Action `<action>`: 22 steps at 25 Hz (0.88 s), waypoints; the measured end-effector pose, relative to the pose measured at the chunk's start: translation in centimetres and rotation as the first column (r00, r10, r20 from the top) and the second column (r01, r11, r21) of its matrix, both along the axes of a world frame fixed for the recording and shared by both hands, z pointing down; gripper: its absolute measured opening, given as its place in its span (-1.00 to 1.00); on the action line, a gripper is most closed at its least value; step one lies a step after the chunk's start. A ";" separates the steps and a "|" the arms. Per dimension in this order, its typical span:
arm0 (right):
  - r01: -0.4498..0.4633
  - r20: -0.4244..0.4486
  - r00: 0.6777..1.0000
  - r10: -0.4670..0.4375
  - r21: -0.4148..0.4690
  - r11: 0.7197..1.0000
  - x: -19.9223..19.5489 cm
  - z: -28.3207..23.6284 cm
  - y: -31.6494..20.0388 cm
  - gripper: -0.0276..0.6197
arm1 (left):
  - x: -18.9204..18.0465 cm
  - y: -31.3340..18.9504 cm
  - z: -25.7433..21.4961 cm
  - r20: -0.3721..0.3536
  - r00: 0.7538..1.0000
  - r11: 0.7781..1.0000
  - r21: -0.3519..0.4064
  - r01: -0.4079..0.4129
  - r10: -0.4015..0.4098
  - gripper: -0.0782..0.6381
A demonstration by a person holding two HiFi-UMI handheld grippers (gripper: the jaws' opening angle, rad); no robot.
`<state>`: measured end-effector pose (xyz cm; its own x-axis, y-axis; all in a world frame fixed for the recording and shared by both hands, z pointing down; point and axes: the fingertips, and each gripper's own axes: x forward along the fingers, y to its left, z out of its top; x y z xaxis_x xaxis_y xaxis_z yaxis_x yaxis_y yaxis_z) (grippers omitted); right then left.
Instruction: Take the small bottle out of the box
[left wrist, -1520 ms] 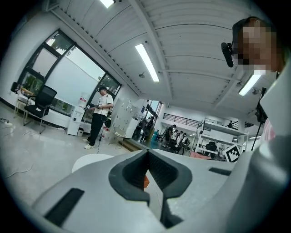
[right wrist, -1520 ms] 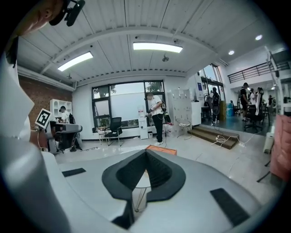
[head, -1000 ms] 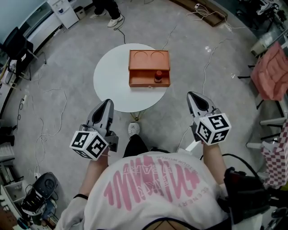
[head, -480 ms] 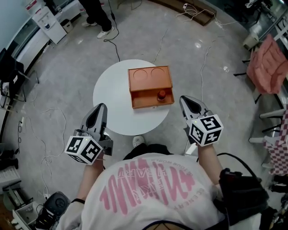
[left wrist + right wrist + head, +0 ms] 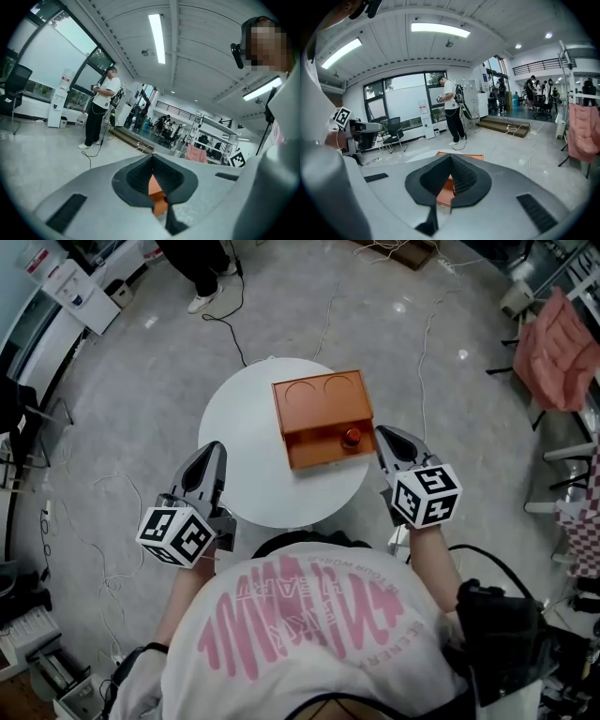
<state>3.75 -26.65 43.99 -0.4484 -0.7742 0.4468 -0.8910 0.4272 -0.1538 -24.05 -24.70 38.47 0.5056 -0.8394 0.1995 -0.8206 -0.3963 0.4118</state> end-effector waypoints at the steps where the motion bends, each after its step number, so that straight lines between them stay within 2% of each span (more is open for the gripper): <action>1: -0.008 0.000 1.000 0.008 -0.003 1.000 0.1 0.3 -0.4 -0.91 | 0.1 -0.5 0.3 0.001 1.000 1.000 -0.004 -0.009 0.009 -0.76; 9: -0.060 0.039 0.997 0.063 -0.065 0.996 -0.1 2.9 -1.9 -0.91 | -0.5 -2.7 3.0 -0.011 0.999 0.997 -0.061 -0.053 0.052 -0.76; 16: -0.085 0.025 0.996 0.088 -0.115 0.990 0.7 5.4 -3.4 -0.90 | 0.4 -3.7 6.4 -0.044 0.997 0.988 -0.133 -0.075 0.070 -0.76; 22: -0.062 0.019 0.998 0.066 -0.168 0.984 1.7 7.3 -2.1 -0.91 | 2.2 -2.3 8.1 -0.065 0.996 0.981 -0.179 -0.076 0.065 -0.76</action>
<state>5.41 -28.72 51.31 -0.4130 -0.7170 0.5616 -0.9106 0.3360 -0.2406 -21.90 -27.02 46.58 0.5772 -0.7542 0.3131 -0.7658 -0.3669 0.5281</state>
